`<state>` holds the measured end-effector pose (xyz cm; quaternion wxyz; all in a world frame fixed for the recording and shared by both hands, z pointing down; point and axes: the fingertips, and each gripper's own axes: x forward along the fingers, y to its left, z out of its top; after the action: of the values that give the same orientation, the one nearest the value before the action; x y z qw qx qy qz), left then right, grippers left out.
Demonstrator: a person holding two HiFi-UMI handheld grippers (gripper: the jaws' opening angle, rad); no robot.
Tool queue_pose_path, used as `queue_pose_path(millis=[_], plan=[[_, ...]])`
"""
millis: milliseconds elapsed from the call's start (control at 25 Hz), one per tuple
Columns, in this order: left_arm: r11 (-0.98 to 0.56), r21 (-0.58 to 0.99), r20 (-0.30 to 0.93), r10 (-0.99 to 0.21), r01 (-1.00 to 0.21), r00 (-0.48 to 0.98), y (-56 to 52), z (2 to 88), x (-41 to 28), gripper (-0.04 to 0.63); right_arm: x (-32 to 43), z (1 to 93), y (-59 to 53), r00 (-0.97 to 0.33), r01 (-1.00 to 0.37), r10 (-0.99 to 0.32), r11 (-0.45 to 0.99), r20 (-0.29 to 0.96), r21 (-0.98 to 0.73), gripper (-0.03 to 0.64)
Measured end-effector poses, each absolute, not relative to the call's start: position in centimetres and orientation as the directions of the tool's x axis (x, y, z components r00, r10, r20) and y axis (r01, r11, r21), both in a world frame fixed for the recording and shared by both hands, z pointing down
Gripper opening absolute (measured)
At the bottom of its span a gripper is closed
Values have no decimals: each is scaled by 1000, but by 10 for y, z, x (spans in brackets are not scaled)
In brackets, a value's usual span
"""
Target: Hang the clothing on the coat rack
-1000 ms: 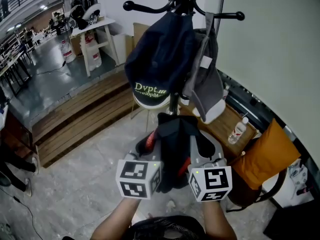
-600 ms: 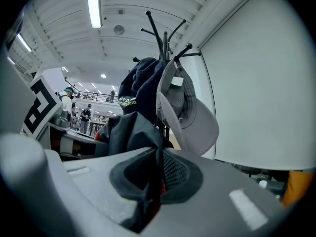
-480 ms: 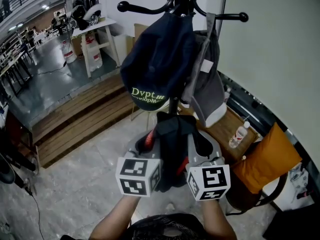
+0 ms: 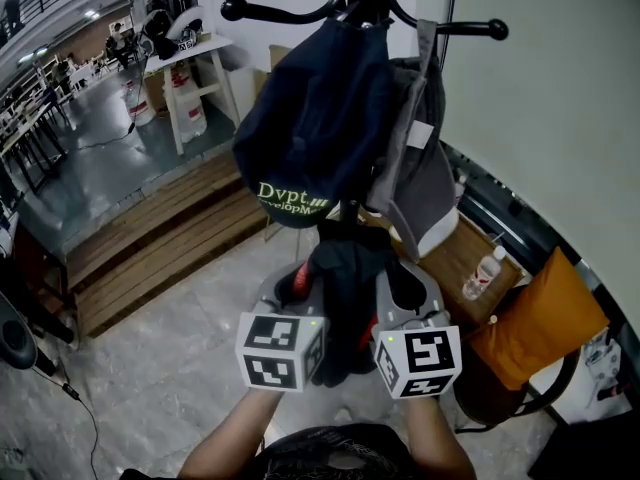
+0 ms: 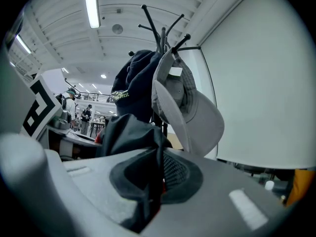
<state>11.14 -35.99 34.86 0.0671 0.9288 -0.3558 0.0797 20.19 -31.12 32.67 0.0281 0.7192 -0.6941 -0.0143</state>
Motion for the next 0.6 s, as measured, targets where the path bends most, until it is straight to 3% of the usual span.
queue_pose_path(millis=[600], plan=[[-730, 65, 204, -657, -680, 726, -381, 356, 128, 32, 212, 339, -337, 2, -999, -999, 0, 37, 49, 18]])
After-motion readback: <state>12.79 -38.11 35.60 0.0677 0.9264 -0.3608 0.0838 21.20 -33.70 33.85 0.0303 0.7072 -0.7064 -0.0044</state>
